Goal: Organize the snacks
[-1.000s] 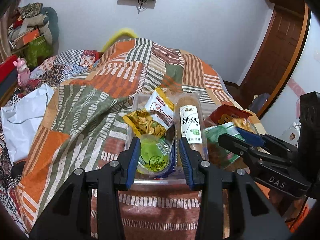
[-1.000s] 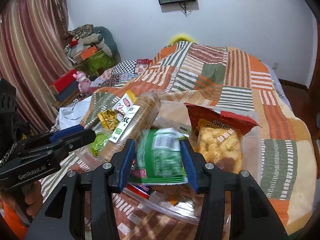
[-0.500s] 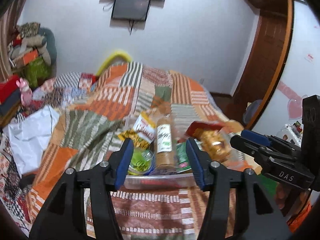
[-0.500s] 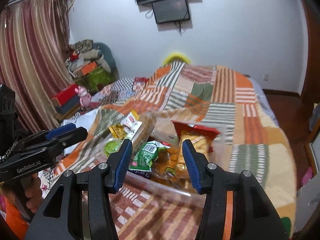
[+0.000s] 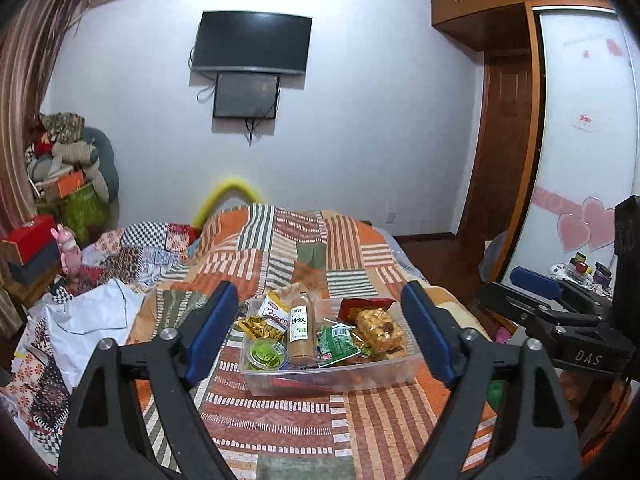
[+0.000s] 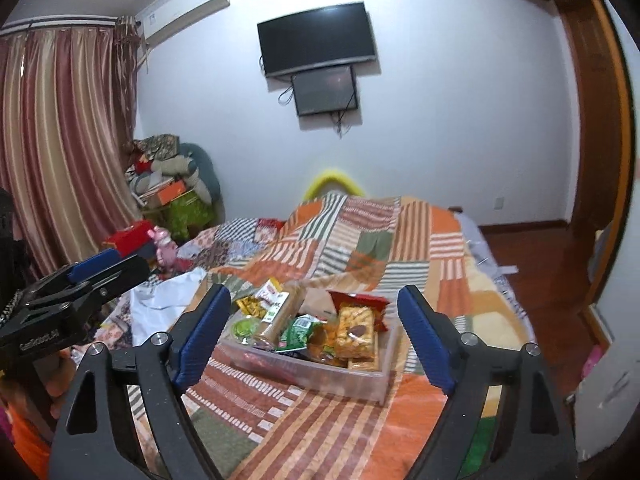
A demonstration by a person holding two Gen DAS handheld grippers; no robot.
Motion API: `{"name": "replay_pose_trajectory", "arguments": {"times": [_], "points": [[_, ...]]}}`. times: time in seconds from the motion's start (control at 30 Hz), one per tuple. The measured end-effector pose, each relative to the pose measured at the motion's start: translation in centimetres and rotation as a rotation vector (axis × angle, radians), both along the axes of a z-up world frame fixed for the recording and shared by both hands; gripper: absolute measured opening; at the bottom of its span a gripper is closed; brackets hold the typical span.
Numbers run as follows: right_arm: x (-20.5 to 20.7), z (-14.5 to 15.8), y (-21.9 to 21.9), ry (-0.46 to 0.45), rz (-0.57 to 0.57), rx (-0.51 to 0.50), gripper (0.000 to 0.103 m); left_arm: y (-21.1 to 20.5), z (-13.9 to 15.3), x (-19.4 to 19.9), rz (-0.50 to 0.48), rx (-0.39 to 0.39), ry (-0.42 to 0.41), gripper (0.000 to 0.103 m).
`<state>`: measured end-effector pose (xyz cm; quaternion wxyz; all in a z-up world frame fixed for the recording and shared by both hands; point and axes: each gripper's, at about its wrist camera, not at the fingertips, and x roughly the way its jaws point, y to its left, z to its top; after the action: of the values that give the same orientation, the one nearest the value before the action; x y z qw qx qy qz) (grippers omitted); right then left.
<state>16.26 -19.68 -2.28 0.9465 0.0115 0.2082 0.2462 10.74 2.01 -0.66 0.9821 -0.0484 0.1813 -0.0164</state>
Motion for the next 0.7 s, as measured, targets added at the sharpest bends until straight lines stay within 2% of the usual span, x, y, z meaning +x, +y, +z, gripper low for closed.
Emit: {"name": "replay_pose_trajectory", "arguments": {"times": [0.23,0.4,0.7], "points": [[-2.3,0.8,-0.4,-0.067,-0.075,-0.027,0.089,-0.8,0.3,-2.1,0.002,0.001,-0.031,0.099],[-3.2,1.3,-0.5,-0.102,-0.083,-0.030,0.096,-1.5,0.2,-3.0,-0.001,0.012,-0.043,0.101],[-3.5,1.4,-0.1,-0.125,-0.071,-0.030,0.097,-1.6,0.2,-3.5,-0.001,0.000,-0.045,0.102]]}}
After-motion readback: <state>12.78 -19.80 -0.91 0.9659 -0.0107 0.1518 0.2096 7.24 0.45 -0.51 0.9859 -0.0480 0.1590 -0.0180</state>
